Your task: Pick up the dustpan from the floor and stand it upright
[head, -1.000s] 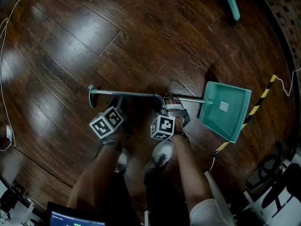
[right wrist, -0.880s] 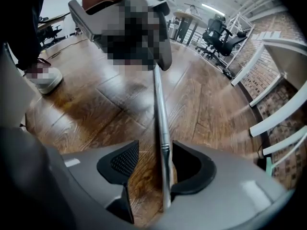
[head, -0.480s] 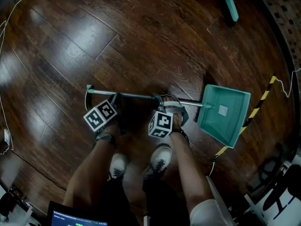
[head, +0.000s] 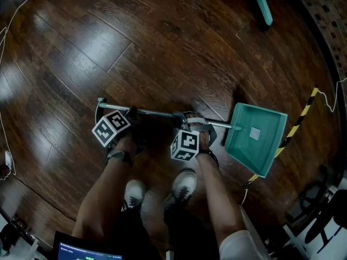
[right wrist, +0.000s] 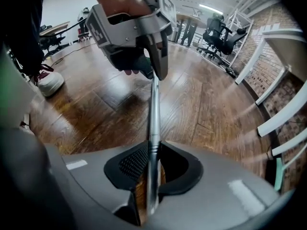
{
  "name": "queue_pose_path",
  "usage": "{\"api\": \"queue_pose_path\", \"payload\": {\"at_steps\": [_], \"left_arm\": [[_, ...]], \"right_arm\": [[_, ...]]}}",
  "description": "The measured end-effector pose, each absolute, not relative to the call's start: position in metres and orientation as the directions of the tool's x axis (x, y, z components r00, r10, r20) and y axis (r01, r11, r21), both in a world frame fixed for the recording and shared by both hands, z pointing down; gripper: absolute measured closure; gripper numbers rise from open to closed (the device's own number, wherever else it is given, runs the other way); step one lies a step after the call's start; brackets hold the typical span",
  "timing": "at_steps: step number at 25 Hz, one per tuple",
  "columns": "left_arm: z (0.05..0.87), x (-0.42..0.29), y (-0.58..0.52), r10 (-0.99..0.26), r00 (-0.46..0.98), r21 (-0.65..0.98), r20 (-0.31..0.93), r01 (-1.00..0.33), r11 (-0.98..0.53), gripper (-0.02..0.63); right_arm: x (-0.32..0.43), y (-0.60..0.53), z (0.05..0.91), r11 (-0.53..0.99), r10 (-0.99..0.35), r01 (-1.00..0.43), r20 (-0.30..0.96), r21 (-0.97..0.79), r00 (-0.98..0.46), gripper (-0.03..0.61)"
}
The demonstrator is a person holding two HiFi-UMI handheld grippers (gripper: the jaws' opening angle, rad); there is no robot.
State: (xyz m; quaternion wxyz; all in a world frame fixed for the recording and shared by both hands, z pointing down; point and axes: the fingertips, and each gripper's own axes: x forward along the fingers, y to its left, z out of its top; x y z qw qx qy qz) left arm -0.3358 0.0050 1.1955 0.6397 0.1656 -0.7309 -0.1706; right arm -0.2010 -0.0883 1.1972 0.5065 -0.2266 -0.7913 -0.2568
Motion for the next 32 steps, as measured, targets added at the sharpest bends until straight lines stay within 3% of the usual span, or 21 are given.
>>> {"api": "queue_pose_path", "payload": {"at_steps": [2,3,5,15,26,32], "left_arm": [[1.201,-0.330,0.007,-0.454,-0.073,0.457,0.888,0.023,0.889,0.380],[1.204,-0.328,0.011,-0.437,-0.056,0.439,0.898,0.042,0.898,0.374],[1.207,-0.326,0.018,-0.402,-0.060,0.405,0.914,0.052,0.913,0.454],[1.175,-0.336,0.006,-0.491,-0.184,0.509,0.852,0.066,0.858,0.491],[0.987,-0.327,-0.054,-0.634,-0.299,0.620,0.713,-0.153,0.770,0.523],[0.869,-0.296,-0.116,-0.725,-0.322,0.581,0.608,-0.442,0.683,0.531]], "right_arm": [[-0.198,-0.084,1.196,0.757,0.104,0.627,0.913,0.185,-0.395,0.488],[-0.196,-0.081,1.196,0.752,0.104,0.631,0.910,0.193,-0.402,0.488],[-0.195,-0.078,1.196,0.748,0.099,0.629,0.902,0.211,-0.420,0.488],[-0.198,-0.086,1.176,0.764,0.040,0.582,0.880,0.279,-0.474,0.486],[-0.189,-0.115,1.054,0.894,-0.067,0.335,0.828,0.298,-0.557,0.485],[-0.171,-0.156,0.976,0.951,-0.125,0.155,0.794,0.266,-0.595,0.486]]}}
